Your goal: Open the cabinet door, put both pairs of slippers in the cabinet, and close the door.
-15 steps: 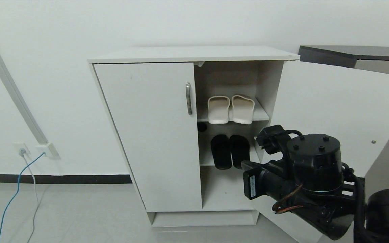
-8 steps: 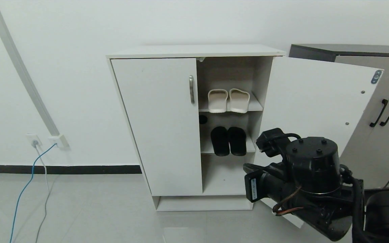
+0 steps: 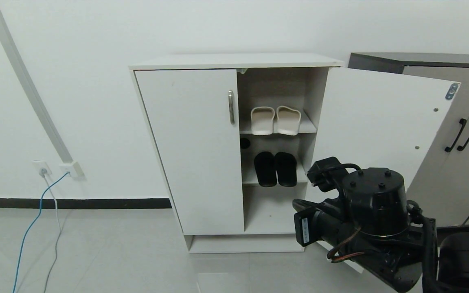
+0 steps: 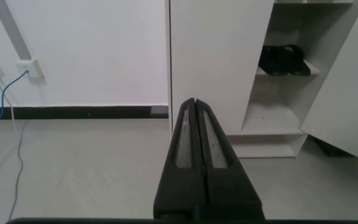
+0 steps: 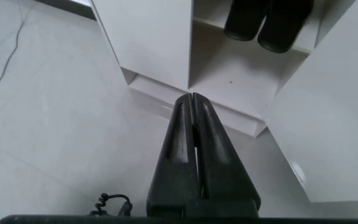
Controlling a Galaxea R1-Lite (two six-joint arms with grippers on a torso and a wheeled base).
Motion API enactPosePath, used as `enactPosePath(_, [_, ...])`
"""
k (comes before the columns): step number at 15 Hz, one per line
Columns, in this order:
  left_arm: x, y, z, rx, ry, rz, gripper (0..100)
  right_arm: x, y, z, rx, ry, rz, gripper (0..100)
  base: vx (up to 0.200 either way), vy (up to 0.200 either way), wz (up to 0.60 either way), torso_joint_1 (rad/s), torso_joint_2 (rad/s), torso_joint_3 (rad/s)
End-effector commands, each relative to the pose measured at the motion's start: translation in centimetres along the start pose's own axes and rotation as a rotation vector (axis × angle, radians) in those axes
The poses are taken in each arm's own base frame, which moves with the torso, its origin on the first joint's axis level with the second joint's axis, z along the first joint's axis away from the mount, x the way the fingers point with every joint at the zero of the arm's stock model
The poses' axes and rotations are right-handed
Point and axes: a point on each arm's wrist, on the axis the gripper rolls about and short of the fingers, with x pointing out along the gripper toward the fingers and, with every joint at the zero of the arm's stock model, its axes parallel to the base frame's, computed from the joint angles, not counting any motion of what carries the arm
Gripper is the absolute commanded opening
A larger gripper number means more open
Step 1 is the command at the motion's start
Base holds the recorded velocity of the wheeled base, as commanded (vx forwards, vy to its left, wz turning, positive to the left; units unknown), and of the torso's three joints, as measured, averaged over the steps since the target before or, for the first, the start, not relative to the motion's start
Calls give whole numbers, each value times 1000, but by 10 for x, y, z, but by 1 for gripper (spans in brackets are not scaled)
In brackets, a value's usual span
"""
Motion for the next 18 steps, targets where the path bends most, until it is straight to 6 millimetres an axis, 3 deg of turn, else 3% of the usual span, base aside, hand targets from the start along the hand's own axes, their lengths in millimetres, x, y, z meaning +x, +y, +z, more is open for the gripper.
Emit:
enactPosePath(1, [0,0,0,0,1,1,0,2,1,-2,-2,8,-1,0,0,0,0,0,0,0])
enactPosePath(12, [0,0,0,1,1,0,0,2,0,-2,-4,9,-5,0,0,0,0,1,-6,-5])
enactPosePath(18, [0,0,0,1,1,0,0,2,0,-3,-5,10,-3,0,0,0,0,37,-358,-324])
